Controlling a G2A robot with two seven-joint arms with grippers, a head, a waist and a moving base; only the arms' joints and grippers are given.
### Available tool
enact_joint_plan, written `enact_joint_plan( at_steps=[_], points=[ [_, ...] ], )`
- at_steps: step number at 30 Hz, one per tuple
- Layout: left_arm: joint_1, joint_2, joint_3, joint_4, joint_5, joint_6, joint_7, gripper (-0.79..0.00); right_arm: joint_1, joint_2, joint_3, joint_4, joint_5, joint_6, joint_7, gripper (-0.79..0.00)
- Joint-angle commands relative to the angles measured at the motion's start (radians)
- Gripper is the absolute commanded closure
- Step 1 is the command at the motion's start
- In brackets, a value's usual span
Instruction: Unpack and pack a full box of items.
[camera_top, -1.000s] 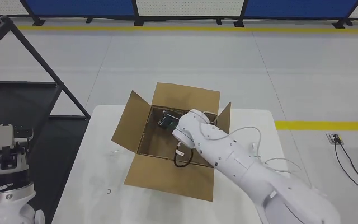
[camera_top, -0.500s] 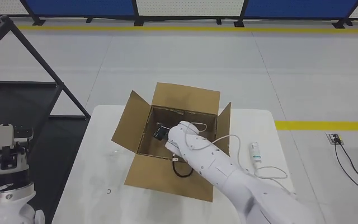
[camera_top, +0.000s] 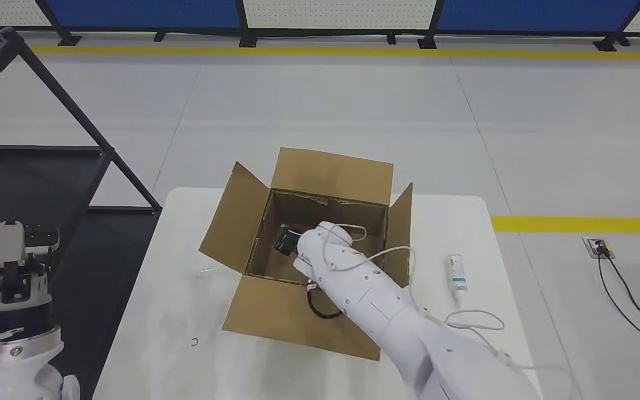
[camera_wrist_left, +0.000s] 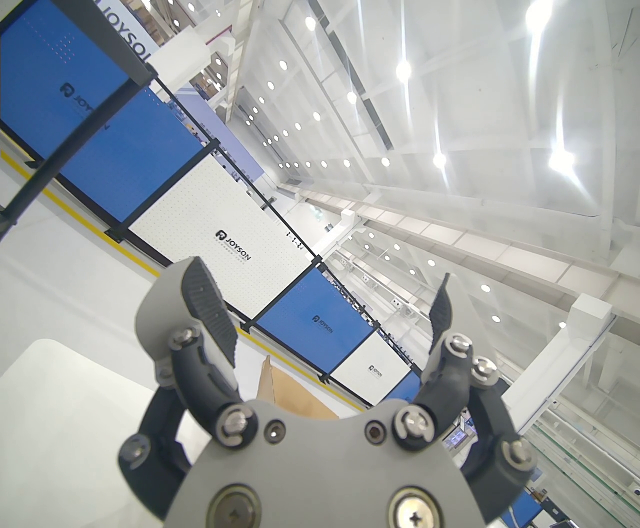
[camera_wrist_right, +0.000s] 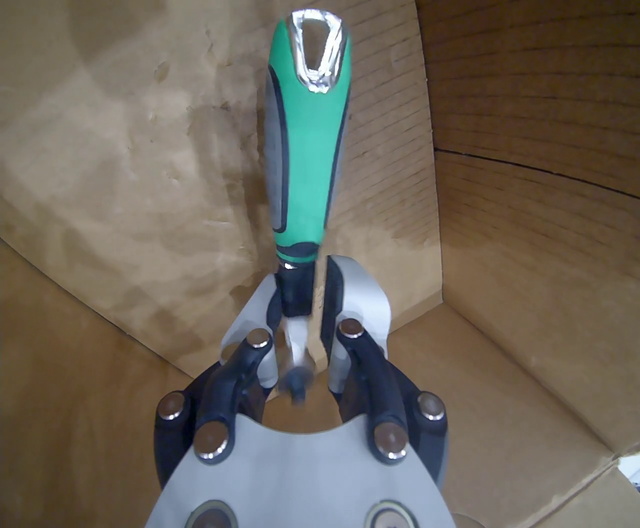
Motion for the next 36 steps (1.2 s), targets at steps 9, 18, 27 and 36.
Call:
enact_joint_plan(
  at_steps=[9, 18, 27, 36],
  points=[
    [0.0, 0.0, 0.0, 0.0, 0.0, 0.0, 0.0, -0.785, 0.034, -0.021, 0.028, 0.044, 0.007, -0.024, -0.049, -0.28],
    [0.0, 0.0, 0.0, 0.0, 0.0, 0.0, 0.0, -0.785, 0.061, -0.005, 0.059, 0.03, 0.019, -0.086, -0.074, -0.317],
    [0.0, 0.0, 0.0, 0.0, 0.0, 0.0, 0.0, -0.785, 0.056, 0.06, 0.118, -0.085, 0.039, -0.131, -0.121, -0.366],
    [0.0, 0.0, 0.0, 0.0, 0.0, 0.0, 0.0, -0.785, -0.063, 0.226, 0.245, -0.544, -0.047, -0.072, -0.005, -0.4]
  ],
)
